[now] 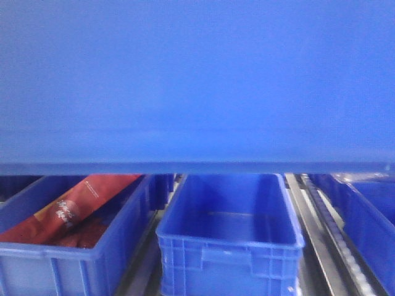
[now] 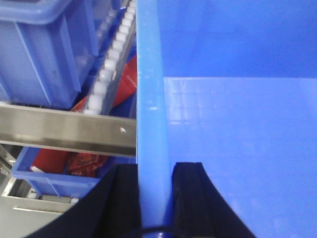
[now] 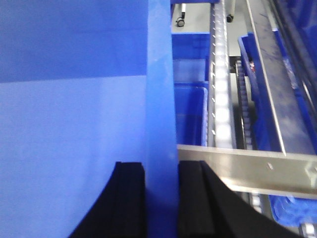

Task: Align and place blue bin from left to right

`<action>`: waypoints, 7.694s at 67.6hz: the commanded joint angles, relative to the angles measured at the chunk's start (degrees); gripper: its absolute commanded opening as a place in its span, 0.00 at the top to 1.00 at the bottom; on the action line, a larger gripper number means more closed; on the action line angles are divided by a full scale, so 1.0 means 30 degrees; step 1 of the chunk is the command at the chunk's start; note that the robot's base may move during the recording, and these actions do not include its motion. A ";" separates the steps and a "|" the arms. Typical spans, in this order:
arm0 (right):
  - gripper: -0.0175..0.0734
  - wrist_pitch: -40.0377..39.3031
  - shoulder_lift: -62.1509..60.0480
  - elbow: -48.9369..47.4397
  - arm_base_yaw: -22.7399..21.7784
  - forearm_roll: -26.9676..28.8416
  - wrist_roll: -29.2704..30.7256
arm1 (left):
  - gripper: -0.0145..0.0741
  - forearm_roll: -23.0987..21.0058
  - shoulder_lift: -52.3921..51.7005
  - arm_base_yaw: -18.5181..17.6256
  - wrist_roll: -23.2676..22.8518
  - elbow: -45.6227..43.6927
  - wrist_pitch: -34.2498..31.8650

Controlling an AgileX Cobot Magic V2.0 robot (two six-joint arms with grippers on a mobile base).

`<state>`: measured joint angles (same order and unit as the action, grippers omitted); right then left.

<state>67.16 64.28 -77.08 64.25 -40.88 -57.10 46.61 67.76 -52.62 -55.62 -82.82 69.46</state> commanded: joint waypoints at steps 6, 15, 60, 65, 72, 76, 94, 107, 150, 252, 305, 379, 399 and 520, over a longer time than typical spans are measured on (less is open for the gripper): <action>0.90 -0.2246 -0.0107 -0.0222 0.0190 -0.0581 -0.0089 | 0.96 0.0191 -0.0160 -0.0363 -0.0103 -0.0234 -0.2115; 0.90 -0.2246 -0.0107 -0.0222 0.0190 -0.0581 -0.0089 | 0.96 0.0191 -0.0160 -0.0363 -0.0103 -0.0234 -0.2115; 0.90 -0.2294 -0.0107 -0.0222 0.0190 -0.0581 -0.0089 | 0.96 0.0191 -0.0160 -0.0363 -0.0103 -0.0234 -0.2115; 0.90 -0.2294 -0.0107 -0.0222 0.0190 -0.0581 -0.0089 | 0.96 0.0191 -0.0160 -0.0363 -0.0103 -0.0234 -0.2115; 0.90 -0.2294 -0.0107 -0.0222 0.0190 -0.0581 -0.0089 | 0.96 0.0191 -0.0160 -0.0363 -0.0103 -0.0234 -0.2115; 0.90 -0.2343 -0.0107 -0.0222 0.0190 -0.0581 -0.0089 | 0.96 0.0191 -0.0160 -0.0363 -0.0103 -0.0234 -0.2115; 0.90 -0.2459 -0.0107 -0.0222 0.0190 -0.0581 -0.0089 | 0.96 0.0191 -0.0160 -0.0363 -0.0103 -0.0234 -0.2115; 0.90 -0.2459 -0.0107 -0.0222 0.0190 -0.0581 -0.0089 | 0.96 0.0191 -0.0160 -0.0363 -0.0103 -0.0234 -0.2115; 0.90 -0.2534 -0.0107 -0.0222 0.0190 -0.0581 -0.0089 | 0.96 0.0191 -0.0160 -0.0363 -0.0103 -0.0234 -0.2115; 0.90 -0.4752 0.1624 -0.1258 -0.1329 0.1210 0.0360 | 0.96 -0.7337 -0.0043 0.5201 0.5069 -0.1063 -0.4358; 0.90 -0.5460 0.6775 -0.4585 -0.6419 0.7632 0.6884 | 0.96 -1.4776 0.4563 1.0833 1.1514 -0.2872 -0.6442; 0.88 -0.6827 0.7338 -0.4945 -0.6732 0.7680 0.7600 | 0.93 -1.3671 0.5554 1.0833 1.1514 -0.3780 -0.5174; 0.40 -0.6458 0.7338 -0.4945 -0.6732 0.7680 0.7600 | 0.40 -1.3671 0.5554 1.0833 1.1514 -0.3780 -0.5095; 0.89 -1.5596 -0.4528 0.5248 -0.6515 0.2818 0.9384 | 0.96 -1.1692 -0.6109 0.9392 1.1859 0.7925 -1.8243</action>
<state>24.75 53.47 -64.44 44.74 -28.41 -30.31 10.19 53.02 -24.12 -21.01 -63.63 19.08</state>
